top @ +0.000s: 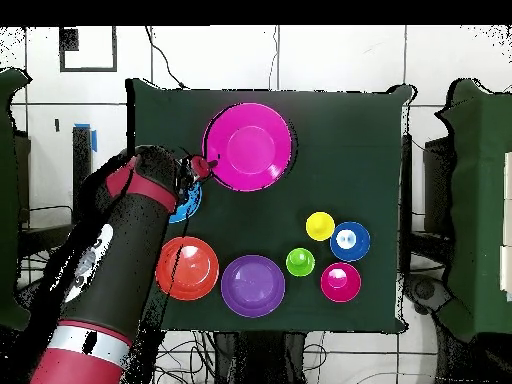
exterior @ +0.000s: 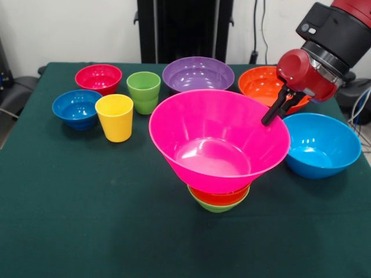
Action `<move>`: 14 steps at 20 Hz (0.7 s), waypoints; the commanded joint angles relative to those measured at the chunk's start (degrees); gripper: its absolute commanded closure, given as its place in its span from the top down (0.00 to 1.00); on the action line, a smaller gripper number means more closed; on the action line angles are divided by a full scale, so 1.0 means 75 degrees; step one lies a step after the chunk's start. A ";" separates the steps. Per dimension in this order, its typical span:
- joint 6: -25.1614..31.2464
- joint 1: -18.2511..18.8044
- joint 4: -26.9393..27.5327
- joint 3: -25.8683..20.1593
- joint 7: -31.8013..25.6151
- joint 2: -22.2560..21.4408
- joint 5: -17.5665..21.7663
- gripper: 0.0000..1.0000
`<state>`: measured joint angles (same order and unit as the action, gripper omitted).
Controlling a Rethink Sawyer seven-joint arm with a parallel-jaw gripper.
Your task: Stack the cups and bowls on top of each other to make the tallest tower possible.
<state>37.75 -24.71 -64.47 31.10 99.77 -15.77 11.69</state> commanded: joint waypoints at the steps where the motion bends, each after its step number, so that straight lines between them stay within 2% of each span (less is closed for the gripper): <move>1: -0.0042 -0.0115 -0.0151 -0.0620 0.0691 0.0254 0.0265 0.00; 14: 0.0094 -0.0156 -0.0101 -0.0649 0.0668 0.0265 0.0212 0.00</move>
<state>37.75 -25.34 -64.46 31.10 99.77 -15.78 11.68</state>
